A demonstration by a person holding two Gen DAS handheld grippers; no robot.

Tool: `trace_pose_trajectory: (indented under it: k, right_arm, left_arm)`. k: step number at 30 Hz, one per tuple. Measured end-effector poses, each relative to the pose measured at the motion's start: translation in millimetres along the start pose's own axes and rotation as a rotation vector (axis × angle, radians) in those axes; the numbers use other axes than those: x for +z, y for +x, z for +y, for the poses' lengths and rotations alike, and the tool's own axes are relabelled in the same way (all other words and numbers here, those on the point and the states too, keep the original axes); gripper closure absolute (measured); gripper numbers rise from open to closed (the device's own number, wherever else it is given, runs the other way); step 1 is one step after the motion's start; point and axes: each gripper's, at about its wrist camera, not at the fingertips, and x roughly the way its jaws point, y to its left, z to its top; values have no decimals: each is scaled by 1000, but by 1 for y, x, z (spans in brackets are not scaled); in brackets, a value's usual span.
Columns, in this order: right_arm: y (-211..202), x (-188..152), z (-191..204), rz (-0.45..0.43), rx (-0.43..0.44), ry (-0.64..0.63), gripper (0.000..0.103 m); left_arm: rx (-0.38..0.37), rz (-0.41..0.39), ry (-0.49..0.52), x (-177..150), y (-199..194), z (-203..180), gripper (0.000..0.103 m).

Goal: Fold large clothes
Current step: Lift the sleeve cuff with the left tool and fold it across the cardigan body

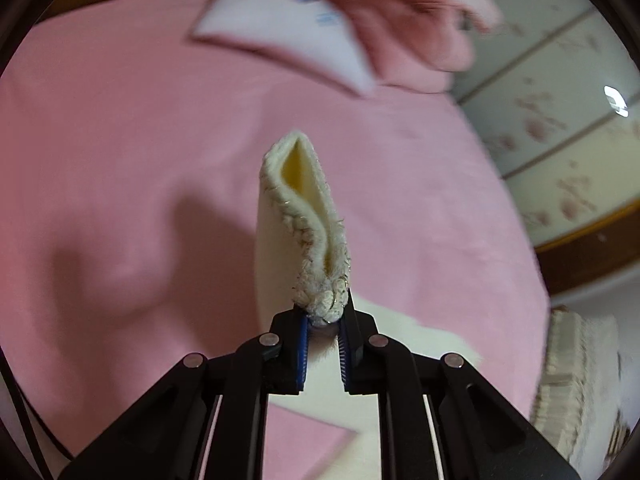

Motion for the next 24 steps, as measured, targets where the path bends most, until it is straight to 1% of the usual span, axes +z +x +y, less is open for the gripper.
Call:
trace_pose_trajectory:
  k: [3,6,8,10,11,13,15,17,19,20,21,22,24]
  right_arm:
    - [-15,-3,-34,-73,19,40,0]
    - [-27,-4,-68,-135,17,95,0]
    - [-33,-5,-90,-166,18,145,0]
    - [-38,-6,-113,-199,18,211,0]
    - [-38,-7,-124,-213,14,244,0]
    - [-36,-10,-139,-230,8,293,0]
    - [-31,-14,-154,-243,13,341,0]
    - [-19,-20,-168,-257,36,380,0]
    - [1,-26,-180,-277,63,421,0]
    - [8,-29,-183,-288,61,433,0]
    - [17,-31,-186,-291,54,440,0]
    - [23,-32,-187,-290,48,439,0]
    - [38,-32,-186,-291,37,419,0]
  left_arm:
    - [-59,-4,93,-19,-11,-66,93]
    - [-108,11,230,-48,-14,-140,93]
    - [-165,50,308,-71,-9,-182,93]
    - [-190,98,366,-95,3,-214,93]
    - [-183,128,406,-110,13,-231,93]
    - [-151,170,469,-136,24,-249,93]
    - [-143,209,522,-167,38,-261,93]
    - [-146,253,548,-199,56,-269,93]
    - [-134,313,568,-226,89,-269,90]
    - [-115,348,579,-239,105,-267,87]
    - [-85,397,590,-249,125,-262,71]
    - [-48,461,599,-260,144,-258,45]
    - [15,540,600,-277,169,-249,19]
